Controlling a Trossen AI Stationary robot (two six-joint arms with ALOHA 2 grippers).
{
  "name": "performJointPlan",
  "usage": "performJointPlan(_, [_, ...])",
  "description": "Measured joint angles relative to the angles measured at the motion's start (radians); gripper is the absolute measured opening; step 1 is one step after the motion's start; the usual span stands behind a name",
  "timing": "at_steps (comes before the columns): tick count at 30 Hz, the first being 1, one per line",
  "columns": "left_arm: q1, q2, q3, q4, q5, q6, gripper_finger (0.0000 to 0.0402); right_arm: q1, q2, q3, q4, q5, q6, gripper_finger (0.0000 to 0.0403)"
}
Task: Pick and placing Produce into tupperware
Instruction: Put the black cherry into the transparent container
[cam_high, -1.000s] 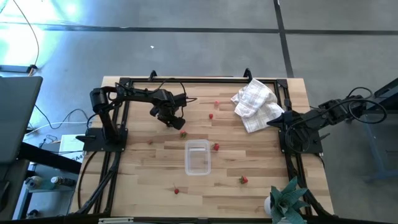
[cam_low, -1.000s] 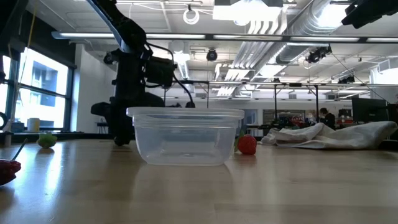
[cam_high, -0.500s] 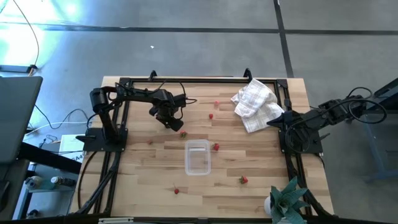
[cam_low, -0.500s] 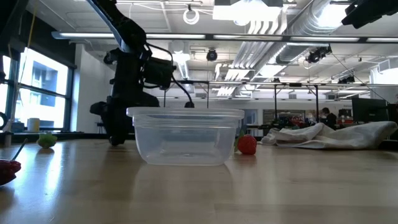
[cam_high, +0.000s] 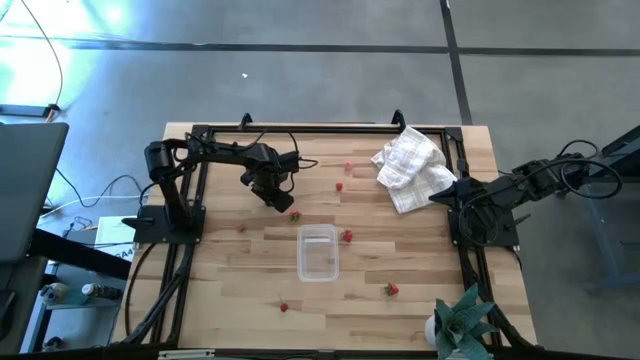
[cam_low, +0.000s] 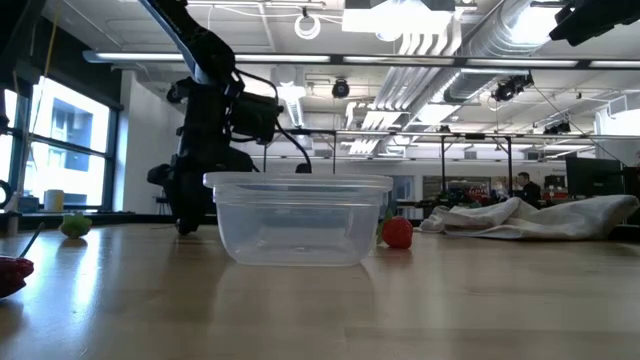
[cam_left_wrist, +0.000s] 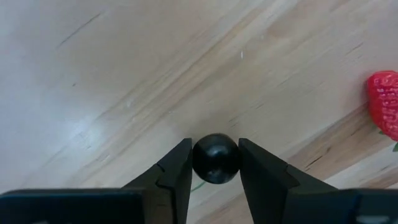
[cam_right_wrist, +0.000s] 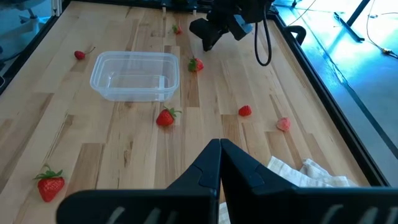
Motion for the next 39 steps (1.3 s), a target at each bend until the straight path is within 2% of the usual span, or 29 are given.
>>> performJointPlan(6, [0.000,0.000,0.000,0.001,0.001,0.039,0.0110,0.000,0.000,0.000,0.000,0.000,0.000,0.0000])
performJointPlan(14, [0.000,-0.005,0.002,0.003,0.053,0.136,0.0102,0.000,0.000,0.000,0.000,0.000,0.000,0.0000])
performJointPlan(19, [-0.012,-0.005,0.062,0.000,0.066,0.218,0.0108,0.000,0.000,0.000,0.000,0.000,0.000,0.0000])
performJointPlan(24, [-0.034,-0.005,0.185,-0.002,0.062,0.294,0.0099,0.000,0.000,0.000,0.000,0.000,0.000,0.0000])
performJointPlan(29, [-0.083,-0.005,0.372,-0.049,0.052,0.390,0.0104,0.000,0.000,0.000,0.000,0.000,0.000,0.0000])
performJointPlan(35, [-0.188,-0.005,0.615,-0.142,0.023,0.545,0.0107,0.000,0.000,0.000,0.000,0.000,0.000,0.0000])
performJointPlan(39, [-0.284,-0.005,0.729,-0.150,0.034,0.660,0.0107,0.000,0.000,0.000,0.000,0.000,0.000,0.0000])
